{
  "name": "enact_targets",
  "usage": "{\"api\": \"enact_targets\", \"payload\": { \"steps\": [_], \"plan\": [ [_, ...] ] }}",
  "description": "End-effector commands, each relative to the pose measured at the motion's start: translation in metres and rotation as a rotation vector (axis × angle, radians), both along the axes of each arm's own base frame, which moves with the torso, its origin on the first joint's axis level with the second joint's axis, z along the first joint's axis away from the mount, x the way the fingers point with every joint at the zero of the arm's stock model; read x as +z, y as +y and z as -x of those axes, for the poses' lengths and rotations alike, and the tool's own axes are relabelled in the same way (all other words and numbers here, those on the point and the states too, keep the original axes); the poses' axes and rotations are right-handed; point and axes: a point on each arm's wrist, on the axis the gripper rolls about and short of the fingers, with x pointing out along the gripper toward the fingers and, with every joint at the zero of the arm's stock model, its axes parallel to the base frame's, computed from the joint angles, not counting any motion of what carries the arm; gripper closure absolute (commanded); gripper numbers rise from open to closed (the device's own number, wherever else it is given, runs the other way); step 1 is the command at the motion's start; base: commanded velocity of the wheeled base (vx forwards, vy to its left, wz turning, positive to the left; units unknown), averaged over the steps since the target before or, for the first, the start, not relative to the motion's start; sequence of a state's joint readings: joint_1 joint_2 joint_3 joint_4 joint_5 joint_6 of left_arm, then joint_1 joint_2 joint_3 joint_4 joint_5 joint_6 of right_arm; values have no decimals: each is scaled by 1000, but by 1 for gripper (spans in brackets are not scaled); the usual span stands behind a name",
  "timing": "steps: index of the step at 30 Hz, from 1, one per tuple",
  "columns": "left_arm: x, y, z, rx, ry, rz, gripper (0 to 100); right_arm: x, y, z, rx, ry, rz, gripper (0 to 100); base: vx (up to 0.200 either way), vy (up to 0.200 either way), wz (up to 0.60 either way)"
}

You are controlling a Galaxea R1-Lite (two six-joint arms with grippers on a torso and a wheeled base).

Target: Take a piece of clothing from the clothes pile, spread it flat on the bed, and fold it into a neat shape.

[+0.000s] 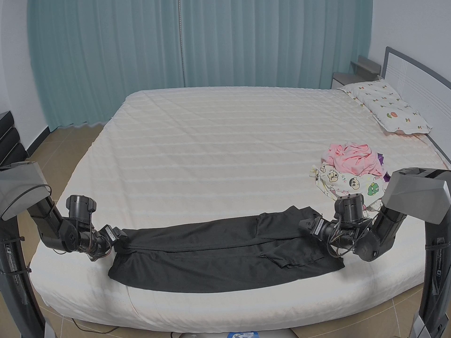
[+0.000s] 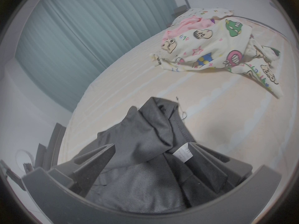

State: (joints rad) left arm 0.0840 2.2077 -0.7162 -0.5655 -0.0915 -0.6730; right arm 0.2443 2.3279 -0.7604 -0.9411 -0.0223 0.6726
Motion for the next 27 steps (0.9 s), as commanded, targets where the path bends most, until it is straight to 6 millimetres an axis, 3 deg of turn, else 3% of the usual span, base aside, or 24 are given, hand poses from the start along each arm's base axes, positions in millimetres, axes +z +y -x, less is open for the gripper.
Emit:
{"api": "enact_targets", "payload": {
  "steps": [1, 8, 15, 27],
  "plan": [
    [15, 9, 16, 22, -19, 35, 0, 27, -16, 14, -66, -23, -64, 0, 0, 0, 0],
    [29, 10, 55, -80, -12, 181, 0, 23, -32, 54, -97, 84, -140, 0, 0, 0, 0],
    [21, 7, 58, -248, -1, 73, 0, 8, -39, 71, -44, 88, -193, 0, 0, 0, 0],
    [2, -8, 48, -410, 16, -16, 0, 8, -39, 73, -32, 50, -194, 0, 0, 0, 0]
  ]
}}
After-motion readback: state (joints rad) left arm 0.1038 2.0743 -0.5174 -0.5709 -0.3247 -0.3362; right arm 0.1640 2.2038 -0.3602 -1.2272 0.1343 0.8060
